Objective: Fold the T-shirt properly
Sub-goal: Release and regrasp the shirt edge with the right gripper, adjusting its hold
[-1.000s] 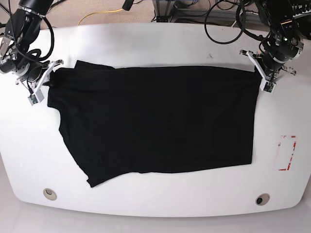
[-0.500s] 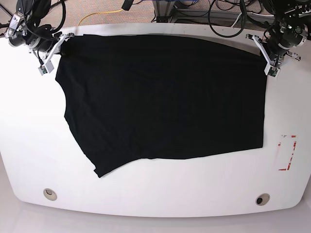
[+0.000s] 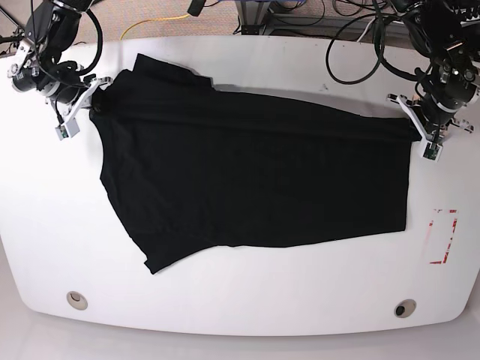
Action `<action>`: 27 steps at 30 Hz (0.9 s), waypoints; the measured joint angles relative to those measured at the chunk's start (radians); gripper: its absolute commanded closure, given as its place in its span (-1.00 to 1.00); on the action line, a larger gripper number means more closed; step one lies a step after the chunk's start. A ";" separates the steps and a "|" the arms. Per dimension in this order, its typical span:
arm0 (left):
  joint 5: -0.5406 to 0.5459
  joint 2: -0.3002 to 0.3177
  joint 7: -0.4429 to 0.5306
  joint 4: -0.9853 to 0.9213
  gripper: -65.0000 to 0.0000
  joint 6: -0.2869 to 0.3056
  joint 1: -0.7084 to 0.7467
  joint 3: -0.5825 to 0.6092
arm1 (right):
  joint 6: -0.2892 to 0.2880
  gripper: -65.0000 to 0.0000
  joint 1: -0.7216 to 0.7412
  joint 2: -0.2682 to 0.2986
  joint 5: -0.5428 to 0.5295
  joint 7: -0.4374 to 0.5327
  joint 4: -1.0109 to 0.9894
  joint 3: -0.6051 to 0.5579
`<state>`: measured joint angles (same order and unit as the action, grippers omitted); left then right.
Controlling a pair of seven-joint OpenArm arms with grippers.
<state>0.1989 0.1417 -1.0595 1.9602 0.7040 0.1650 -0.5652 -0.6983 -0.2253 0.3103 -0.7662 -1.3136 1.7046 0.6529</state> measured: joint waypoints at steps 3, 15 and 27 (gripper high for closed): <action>-0.003 0.012 0.003 -0.038 1.00 0.000 -0.053 0.045 | 0.000 1.00 0.044 -0.001 0.002 -0.007 -0.035 0.000; -0.106 0.024 0.021 -0.239 1.00 0.000 -0.176 0.103 | 0.000 0.45 0.174 0.003 0.003 0.016 -0.194 -0.005; -0.116 0.071 0.084 -0.406 -0.36 -0.005 -0.196 0.190 | 0.002 -0.65 0.158 0.025 0.005 0.045 -0.207 0.006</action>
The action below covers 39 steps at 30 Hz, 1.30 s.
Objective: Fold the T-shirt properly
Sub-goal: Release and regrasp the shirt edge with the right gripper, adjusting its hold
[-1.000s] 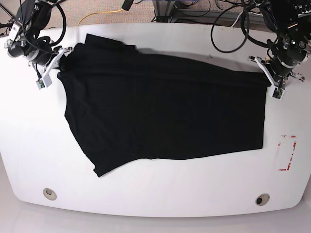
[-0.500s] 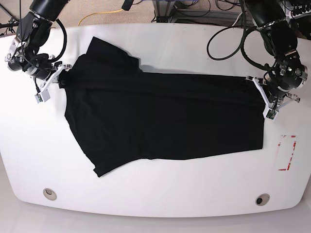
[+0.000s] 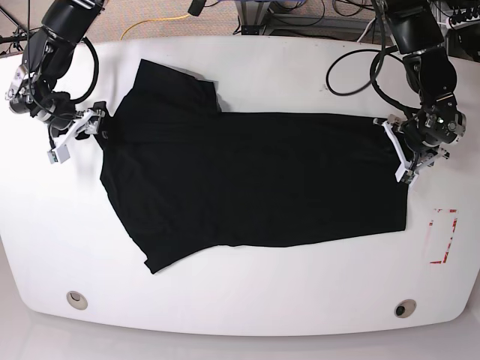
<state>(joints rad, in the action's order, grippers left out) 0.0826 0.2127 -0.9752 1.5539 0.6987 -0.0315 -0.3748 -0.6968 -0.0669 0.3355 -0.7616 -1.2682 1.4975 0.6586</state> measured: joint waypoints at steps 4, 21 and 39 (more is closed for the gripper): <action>0.014 0.002 0.009 0.001 -0.39 0.001 -0.005 0.013 | 0.000 -0.65 -0.088 -0.052 -0.005 -0.029 0.130 0.076; 0.006 0.028 0.008 0.079 -0.29 0.001 0.019 -0.106 | -0.002 -0.65 -0.210 -0.250 -0.024 -0.034 0.203 0.098; 0.000 -0.037 0.089 0.070 -0.29 0.002 0.029 -0.118 | 0.000 1.00 -0.218 -0.255 -0.002 -0.063 0.282 -0.022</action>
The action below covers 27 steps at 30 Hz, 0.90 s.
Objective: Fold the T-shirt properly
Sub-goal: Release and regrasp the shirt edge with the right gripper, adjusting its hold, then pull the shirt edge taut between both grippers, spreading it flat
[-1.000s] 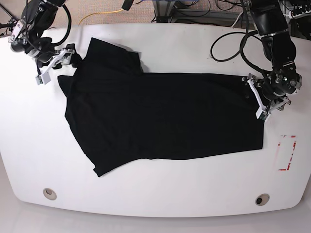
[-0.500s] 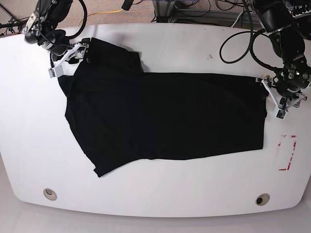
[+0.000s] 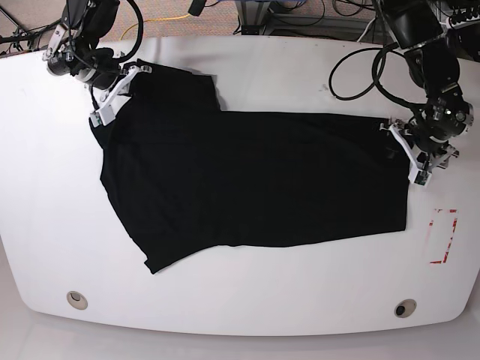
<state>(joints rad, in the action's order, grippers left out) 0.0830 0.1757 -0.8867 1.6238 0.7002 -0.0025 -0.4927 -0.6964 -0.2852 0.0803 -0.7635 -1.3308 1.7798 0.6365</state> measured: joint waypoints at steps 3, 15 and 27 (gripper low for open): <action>-0.029 -0.027 0.022 -0.005 -0.29 0.000 0.002 0.000 | 0.000 1.00 -0.031 0.000 -0.011 0.002 0.100 0.002; -0.168 -0.066 0.147 -0.101 -0.29 0.000 0.030 -0.047 | 0.000 1.00 -0.001 0.097 -0.278 -0.034 0.139 0.006; -0.165 -0.033 0.145 -0.113 -0.29 0.000 0.032 -0.048 | -0.002 1.00 0.288 0.108 -0.177 -0.021 -0.106 -0.004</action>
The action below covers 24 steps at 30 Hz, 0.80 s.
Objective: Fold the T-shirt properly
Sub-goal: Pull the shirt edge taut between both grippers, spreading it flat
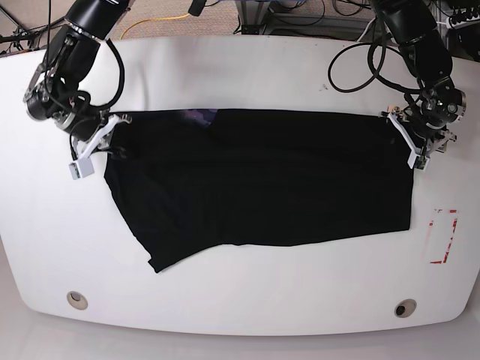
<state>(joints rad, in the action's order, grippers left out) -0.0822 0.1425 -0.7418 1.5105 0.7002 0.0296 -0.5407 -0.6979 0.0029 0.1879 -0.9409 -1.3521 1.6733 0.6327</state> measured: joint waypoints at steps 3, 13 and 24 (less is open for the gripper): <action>0.000 0.000 0.002 -0.001 -0.29 0.000 0.001 0.000 | 0.000 0.95 0.069 0.013 0.062 -0.005 -0.075 0.001; -0.003 0.000 0.002 0.001 -0.29 0.000 0.001 0.000 | 0.002 -0.79 0.178 0.084 0.244 0.015 -0.222 -0.025; -0.015 -0.002 -0.020 0.104 -0.31 0.000 0.013 -0.035 | 0.000 -0.50 -0.032 0.157 0.365 0.100 -0.055 -0.022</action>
<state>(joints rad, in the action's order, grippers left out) -0.0971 0.1402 -0.7620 1.6142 0.6998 0.0429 -0.5762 -0.6983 -0.0288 0.3447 -0.5755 -1.2522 1.6188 0.6109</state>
